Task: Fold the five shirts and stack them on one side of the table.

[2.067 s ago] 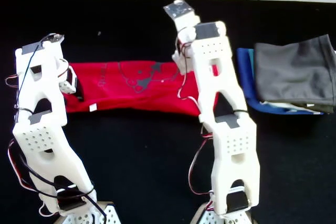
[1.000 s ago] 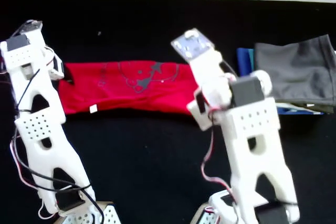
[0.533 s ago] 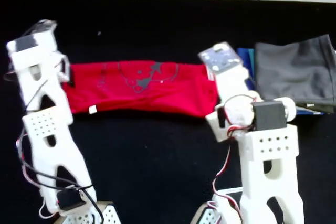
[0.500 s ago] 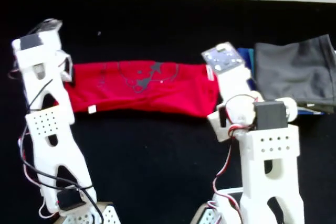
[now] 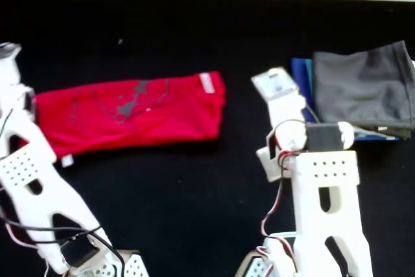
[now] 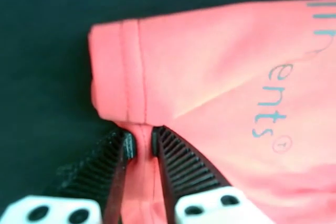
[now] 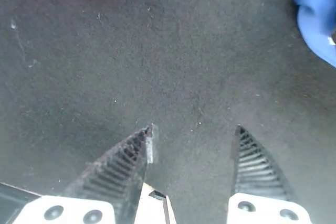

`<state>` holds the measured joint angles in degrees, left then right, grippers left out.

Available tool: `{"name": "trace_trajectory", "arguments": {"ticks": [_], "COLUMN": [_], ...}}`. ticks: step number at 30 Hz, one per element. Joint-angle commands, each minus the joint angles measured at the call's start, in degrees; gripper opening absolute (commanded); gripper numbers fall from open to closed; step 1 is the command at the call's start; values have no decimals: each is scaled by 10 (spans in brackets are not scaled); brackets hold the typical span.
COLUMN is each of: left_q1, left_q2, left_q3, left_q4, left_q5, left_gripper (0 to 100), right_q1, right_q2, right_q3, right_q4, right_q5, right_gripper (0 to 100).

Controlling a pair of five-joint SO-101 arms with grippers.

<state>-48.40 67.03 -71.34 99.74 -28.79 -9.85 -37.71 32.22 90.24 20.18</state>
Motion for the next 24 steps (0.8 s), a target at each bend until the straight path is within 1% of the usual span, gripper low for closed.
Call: {"name": "trace_trajectory", "arguments": {"ticks": [1,3,6,7,8,10,11,12,14,18,21,24], "left_q1": [-38,-36,-9,5,22,61,81,102,145,235,307,374], "left_q2": [-61,-91,-145,-167,-193,-244,-270,-298,-351,-449,-499,-508], "left_q3": [-3,-3,17,34,57,110,140,170,225,317,355,360], "left_q4": [11,13,15,15,15,15,15,15,14,14,13,11], "left_q5": [-14,-12,3,10,17,33,43,55,81,127,156,173], "left_gripper": [9,9,9,9,9,9,9,9,9,9,9,9], "right_q1": [3,3,3,3,3,3,3,4,4,5,5,5], "right_q2": [-13,-13,-13,-13,-13,-13,-13,-13,-13,-13,-13,-13], "right_q3": [36,51,69,76,85,104,116,130,155,224,286,346], "right_q4": [-37,-52,-69,-77,-88,-117,-131,-143,-166,-223,-285,-346], "right_q5": [0,0,0,0,0,0,0,0,0,1,1,1], "right_gripper": [224,224,218,193,146,9,4,26,3,7,7,7]}}
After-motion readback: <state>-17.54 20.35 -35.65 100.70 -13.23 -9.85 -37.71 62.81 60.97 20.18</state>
